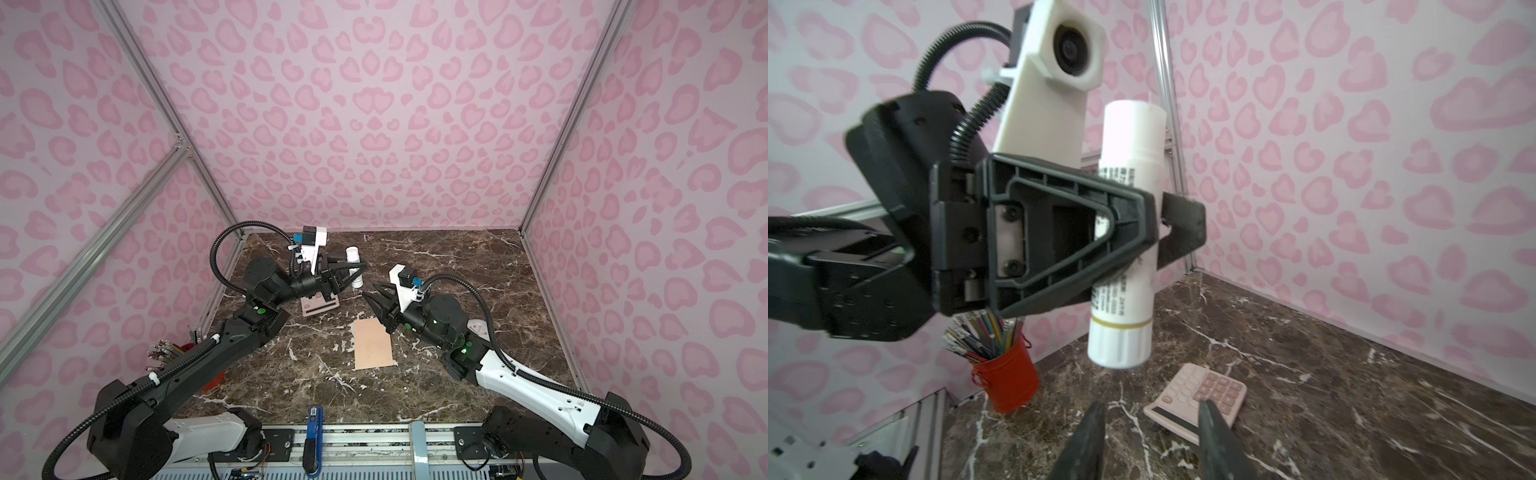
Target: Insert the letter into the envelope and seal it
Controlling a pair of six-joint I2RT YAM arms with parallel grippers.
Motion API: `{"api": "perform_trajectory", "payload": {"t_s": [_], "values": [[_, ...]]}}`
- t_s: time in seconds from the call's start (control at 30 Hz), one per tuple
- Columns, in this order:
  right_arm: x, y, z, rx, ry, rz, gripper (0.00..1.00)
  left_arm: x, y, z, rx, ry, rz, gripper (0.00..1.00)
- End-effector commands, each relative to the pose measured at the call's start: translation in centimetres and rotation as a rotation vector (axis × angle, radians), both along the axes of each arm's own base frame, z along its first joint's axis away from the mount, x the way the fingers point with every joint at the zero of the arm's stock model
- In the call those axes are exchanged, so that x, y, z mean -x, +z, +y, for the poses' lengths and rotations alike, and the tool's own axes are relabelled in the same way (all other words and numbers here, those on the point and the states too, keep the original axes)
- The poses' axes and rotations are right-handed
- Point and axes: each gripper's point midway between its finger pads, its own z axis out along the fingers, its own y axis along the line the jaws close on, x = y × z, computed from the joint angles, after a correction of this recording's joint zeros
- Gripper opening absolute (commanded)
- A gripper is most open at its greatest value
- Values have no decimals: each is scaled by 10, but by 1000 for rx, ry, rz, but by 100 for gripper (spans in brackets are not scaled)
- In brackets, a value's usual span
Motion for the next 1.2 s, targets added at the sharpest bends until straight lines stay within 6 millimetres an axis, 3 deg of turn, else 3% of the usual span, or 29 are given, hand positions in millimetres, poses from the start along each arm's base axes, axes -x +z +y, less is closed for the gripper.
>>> {"api": "perform_trajectory", "payload": {"t_s": [0.0,0.3,0.87,1.17], "values": [[19,26,5,-131,143,-21,40,20,20,0,51,-104,-68,4],[22,34,11,-173,213,-31,42,20,18,-3,50,-129,-58,4],[20,33,20,-166,250,-26,22,20,15,-5,51,-144,-48,4],[15,36,24,-93,177,-35,20,7,7,-4,9,-38,-45,4]]}}
